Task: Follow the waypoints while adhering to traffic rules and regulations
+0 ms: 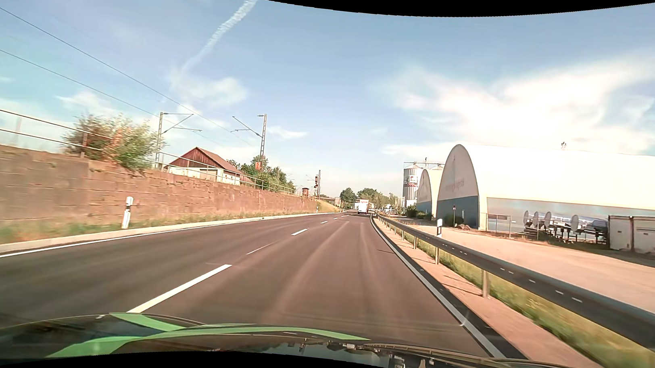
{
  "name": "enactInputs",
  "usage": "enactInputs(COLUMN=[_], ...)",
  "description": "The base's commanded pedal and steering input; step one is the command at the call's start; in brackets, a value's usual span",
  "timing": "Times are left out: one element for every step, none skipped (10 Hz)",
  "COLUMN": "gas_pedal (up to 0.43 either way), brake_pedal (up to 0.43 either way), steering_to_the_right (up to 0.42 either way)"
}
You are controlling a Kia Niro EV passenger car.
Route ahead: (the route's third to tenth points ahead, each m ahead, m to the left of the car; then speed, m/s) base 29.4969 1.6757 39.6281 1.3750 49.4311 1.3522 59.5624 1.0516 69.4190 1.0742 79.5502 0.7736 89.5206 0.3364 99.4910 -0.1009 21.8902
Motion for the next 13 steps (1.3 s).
enactInputs(gas_pedal=[0.138,0.138,0.138,0.138,0.118,0.118,0.11,0.079,0.039,0.008,0.0,0.0,0.0], brake_pedal=[0.0,0.0,0.0,0.0,0.0,0.0,0.0,0.0,0.0,0.0,0.0,0.0,0.0], steering_to_the_right=[0.008,0.008,0.008,0.008,0.008,0.007,0.007,0.007,0.006,0.006,0.005,0.004,0.004])
